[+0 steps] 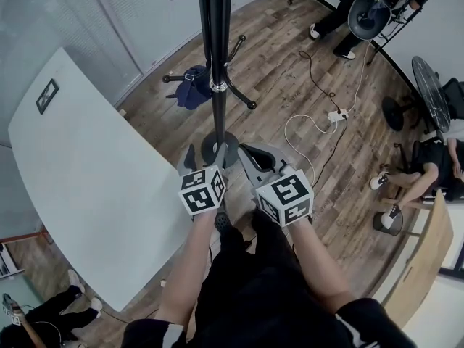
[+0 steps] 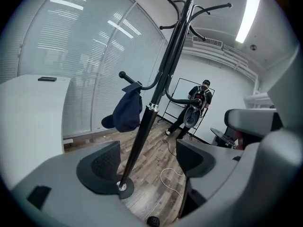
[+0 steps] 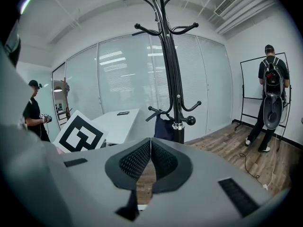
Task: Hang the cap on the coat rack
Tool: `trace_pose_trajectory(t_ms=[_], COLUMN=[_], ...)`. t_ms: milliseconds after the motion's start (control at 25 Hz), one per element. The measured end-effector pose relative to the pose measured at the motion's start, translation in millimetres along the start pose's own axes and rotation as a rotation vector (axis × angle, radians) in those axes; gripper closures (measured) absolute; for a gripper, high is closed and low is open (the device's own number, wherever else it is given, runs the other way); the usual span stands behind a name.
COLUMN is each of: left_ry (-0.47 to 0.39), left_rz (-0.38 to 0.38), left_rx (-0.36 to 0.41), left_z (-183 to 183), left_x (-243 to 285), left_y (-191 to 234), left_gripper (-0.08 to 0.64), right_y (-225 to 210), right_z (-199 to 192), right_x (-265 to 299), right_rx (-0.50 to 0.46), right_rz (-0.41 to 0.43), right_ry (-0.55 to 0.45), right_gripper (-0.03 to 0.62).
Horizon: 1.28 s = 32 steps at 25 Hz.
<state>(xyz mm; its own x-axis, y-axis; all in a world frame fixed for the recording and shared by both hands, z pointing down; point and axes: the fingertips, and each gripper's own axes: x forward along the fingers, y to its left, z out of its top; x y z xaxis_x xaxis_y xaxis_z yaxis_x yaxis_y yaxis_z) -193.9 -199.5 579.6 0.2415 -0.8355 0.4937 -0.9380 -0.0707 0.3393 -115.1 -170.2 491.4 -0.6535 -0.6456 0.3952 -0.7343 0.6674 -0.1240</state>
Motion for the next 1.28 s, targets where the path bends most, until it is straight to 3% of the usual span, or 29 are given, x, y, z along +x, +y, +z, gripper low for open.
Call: trace_pose_trajectory(t_ms=[680,1000,1280], left_ry=[-0.025,-0.08,-0.138], left_rz=[-0.069,-0.049,0.008], left_rx=[0.075,0.116,0.134], left_z=[12,29,45], left_x=[-17,-32,-44], left_y=[-11,-27,-48], left_gripper=[0.222,0.264,0.357], right_y=[3,-2,-17], right_z=[5,22,38], right_x=[-10,-21,-36], right_rx=[0.01,-0.024,-0.076], right_rz=[-0.02,0.009,0.033], right_ry=[-0.041,-0.085,-0.101], right_gripper=[0.561,0.561,0.561])
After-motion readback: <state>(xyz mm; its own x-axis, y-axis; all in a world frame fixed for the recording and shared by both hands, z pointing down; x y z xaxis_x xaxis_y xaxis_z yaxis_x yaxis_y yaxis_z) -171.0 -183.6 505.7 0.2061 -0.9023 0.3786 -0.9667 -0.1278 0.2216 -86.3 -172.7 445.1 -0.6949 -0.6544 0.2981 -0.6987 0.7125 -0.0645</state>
